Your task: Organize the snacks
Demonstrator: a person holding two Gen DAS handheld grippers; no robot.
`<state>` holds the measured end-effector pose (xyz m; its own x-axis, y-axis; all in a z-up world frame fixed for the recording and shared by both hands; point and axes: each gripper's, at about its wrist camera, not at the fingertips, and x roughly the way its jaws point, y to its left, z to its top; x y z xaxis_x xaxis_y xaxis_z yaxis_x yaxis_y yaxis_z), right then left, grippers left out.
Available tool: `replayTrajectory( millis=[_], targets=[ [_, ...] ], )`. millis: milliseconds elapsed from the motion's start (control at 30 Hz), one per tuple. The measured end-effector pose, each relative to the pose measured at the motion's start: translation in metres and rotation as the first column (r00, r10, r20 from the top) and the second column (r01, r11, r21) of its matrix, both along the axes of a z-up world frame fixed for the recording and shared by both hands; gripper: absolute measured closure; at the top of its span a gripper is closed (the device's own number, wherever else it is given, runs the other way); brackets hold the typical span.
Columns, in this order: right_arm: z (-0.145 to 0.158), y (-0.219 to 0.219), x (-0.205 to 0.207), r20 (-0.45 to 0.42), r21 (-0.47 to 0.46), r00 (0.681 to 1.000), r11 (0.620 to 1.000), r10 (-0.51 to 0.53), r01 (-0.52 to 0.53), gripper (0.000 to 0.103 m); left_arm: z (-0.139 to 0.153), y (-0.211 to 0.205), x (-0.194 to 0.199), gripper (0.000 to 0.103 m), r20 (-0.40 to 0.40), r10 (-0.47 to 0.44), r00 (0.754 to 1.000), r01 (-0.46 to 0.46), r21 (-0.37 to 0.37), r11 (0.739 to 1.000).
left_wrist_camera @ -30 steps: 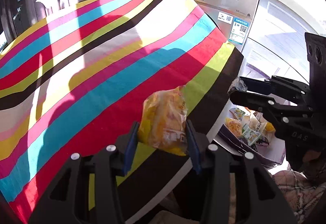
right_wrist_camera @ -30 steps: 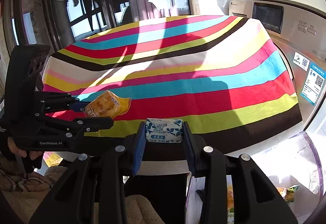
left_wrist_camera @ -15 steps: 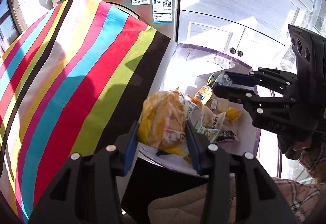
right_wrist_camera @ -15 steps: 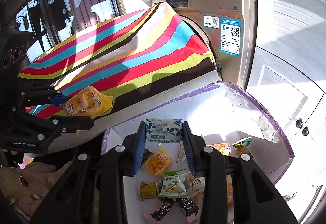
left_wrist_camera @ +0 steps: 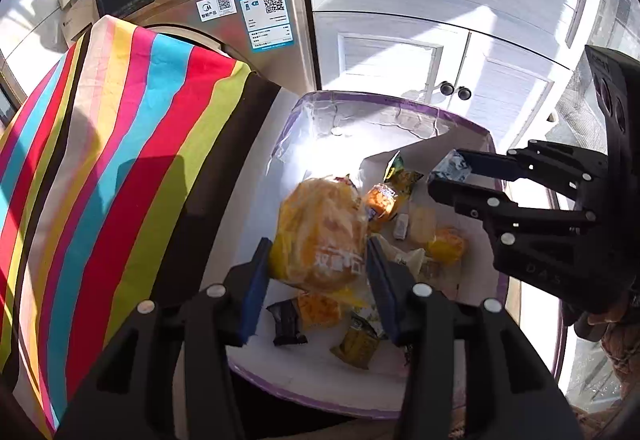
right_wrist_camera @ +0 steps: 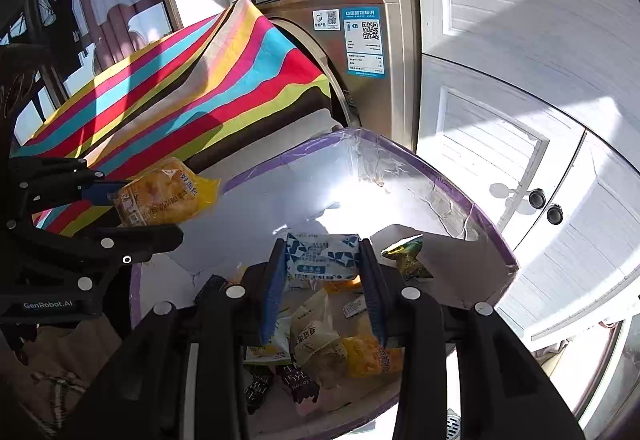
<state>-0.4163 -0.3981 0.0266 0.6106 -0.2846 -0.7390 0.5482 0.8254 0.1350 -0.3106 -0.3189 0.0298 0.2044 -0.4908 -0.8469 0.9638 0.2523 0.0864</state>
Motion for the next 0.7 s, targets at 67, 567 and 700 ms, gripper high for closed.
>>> replayTrajectory(
  millis=[67, 567, 700],
  targets=[
    [-0.003, 0.004, 0.004, -0.040, -0.024, 0.999, 1.000, -0.018, 0.017, 0.019, 0.003, 0.002, 0.007, 0.015, -0.005, 0.045, 0.999, -0.045, -0.028, 0.999],
    [-0.001, 0.038, 0.008, -0.342, 0.041, 0.926, 0.982, -0.159, 0.184, 0.015, 0.037, 0.030, 0.036, 0.002, -0.028, 0.140, 0.990, -0.141, -0.025, 0.990],
    [-0.018, 0.035, 0.006, -0.417, 0.032, 0.879, 0.963, -0.229, 0.266, 0.015, -0.012, 0.028, 0.026, 0.002, -0.071, 0.110, 0.991, -0.101, 0.118, 0.988]
  ],
)
